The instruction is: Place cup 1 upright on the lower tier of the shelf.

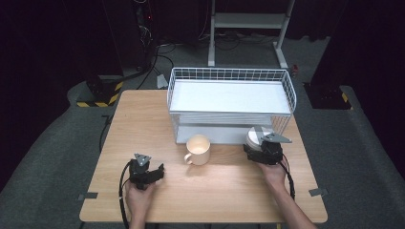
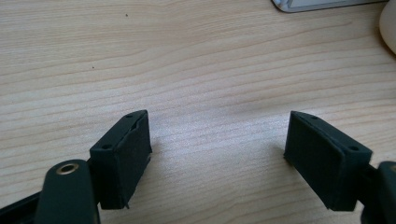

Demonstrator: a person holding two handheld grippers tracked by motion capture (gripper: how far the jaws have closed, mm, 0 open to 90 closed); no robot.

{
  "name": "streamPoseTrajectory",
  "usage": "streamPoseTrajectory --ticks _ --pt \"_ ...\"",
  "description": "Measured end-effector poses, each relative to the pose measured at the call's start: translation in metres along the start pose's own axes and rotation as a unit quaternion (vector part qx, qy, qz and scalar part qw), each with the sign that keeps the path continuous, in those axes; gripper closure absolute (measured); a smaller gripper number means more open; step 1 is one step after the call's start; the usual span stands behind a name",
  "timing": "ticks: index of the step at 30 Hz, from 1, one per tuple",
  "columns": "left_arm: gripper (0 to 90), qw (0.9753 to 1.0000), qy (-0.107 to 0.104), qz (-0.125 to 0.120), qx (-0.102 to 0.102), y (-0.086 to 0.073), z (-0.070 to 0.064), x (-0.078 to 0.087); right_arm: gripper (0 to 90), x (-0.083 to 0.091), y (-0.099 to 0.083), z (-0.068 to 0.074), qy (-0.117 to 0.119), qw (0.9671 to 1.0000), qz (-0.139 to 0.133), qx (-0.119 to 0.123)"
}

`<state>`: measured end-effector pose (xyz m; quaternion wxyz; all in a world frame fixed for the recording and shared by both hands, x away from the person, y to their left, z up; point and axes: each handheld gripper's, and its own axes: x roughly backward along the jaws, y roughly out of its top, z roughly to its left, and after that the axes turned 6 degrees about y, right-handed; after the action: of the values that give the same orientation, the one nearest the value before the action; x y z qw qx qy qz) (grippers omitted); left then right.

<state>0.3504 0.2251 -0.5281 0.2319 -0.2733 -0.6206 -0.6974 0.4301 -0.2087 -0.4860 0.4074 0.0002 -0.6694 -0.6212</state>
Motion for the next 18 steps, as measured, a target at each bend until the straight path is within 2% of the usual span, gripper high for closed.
streamPoseTrajectory --ticks 11,12,18 --pt "22.6 1.0000 0.000 0.000 0.000 0.000 0.000 0.000 18.5 -0.011 0.011 -0.005 -0.004 1.0000 -0.004 0.003" --pt "22.6 1.0000 0.000 -0.001 0.002 0.000 0.000 0.000 18.5 -0.013 0.013 -0.006 -0.007 1.0000 -0.005 -0.003" --pt "22.6 1.0000 0.000 0.000 0.000 0.000 0.000 0.000 18.5 -0.018 0.011 -0.009 -0.014 0.9999 0.000 -0.002"
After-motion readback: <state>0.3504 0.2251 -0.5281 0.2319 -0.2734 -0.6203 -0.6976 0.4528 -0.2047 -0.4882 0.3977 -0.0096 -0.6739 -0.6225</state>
